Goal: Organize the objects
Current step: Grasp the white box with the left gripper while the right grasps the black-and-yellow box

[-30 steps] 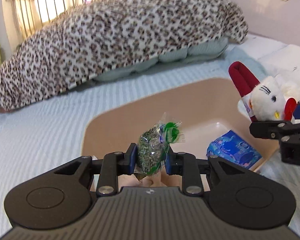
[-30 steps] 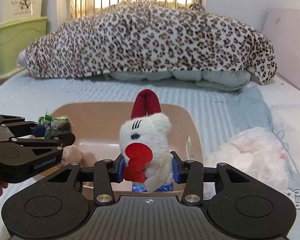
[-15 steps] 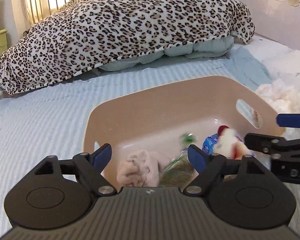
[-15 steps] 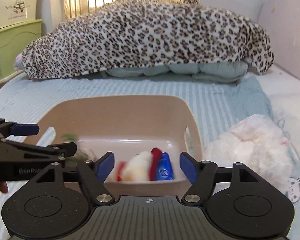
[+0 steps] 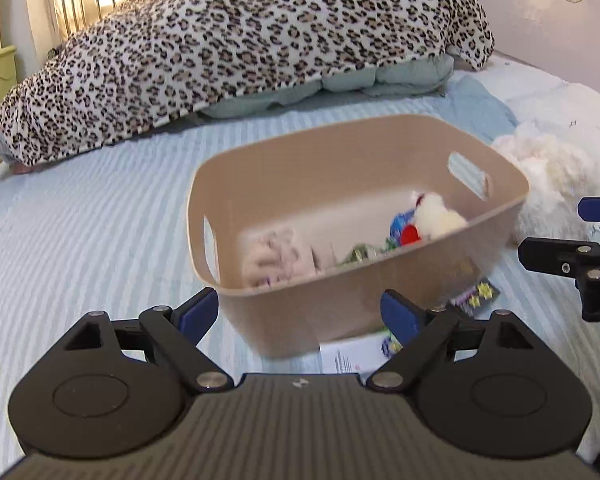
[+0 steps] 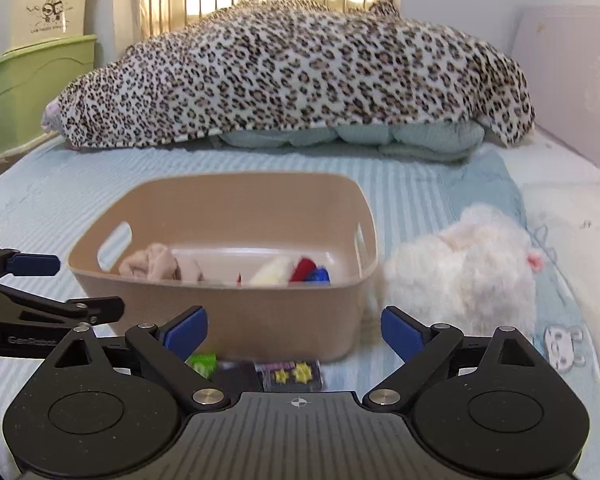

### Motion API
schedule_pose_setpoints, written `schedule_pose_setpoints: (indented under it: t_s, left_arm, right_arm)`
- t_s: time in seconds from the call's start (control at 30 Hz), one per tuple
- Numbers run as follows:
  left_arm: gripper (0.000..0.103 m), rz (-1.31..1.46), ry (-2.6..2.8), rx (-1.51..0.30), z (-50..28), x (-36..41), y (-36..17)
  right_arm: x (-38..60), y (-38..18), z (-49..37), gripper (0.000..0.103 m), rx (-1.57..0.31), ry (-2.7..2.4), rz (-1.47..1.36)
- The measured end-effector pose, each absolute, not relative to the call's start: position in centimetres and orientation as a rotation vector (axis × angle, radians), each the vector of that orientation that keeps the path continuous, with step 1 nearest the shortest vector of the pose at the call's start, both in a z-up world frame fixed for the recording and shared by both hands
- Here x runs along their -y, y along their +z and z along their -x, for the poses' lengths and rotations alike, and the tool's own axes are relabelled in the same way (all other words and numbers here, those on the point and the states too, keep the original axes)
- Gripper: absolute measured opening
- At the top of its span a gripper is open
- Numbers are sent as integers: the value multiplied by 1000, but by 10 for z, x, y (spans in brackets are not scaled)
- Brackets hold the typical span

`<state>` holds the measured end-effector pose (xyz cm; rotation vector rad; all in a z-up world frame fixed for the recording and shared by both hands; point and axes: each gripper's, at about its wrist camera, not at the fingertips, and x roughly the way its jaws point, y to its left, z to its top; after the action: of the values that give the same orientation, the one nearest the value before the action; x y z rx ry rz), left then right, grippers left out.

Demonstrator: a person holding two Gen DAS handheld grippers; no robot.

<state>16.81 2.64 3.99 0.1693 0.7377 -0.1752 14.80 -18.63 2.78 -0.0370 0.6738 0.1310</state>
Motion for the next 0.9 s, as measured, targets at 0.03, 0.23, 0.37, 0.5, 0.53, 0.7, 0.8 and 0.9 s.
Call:
schedule_pose_setpoints:
  t_s: [0.03,0.23,0.37,0.5,0.53,0.7,0.8,0.9]
  left_arm:
    - [89,-170,-180,-748,-166,-26,37]
    - [89,-177,-191,-810,-167,-17,13]
    - [89,-165,-200,-852,-175,-10,-6]
    - [89,-127,-192,-892,-183,-4,-21]
    - [89,-120,-191,-898,-185,-3,-24]
    - [89,-100,-172,-920,-192,-2,-37]
    - [89,-99,-152,-928,-196,-5,-41]
    - [89,-96,-139,-939,-199,-10,-44]
  right_arm:
    - [189,23,-147,95,-682,125,35]
    - [205,-13,-149,95,-757,78,28]
    - [214,-37,-152,95,-805,54,24]
    - [222,-58,-158,95,-841,30,25]
    - [223,-62,-159,95,-847,26,21]
    - [225,-80,-168,95,-870,23,15]
    - [218,-85,-173,95,-867,41,30]
    - [208,-86,-178,95,-860,74,44]
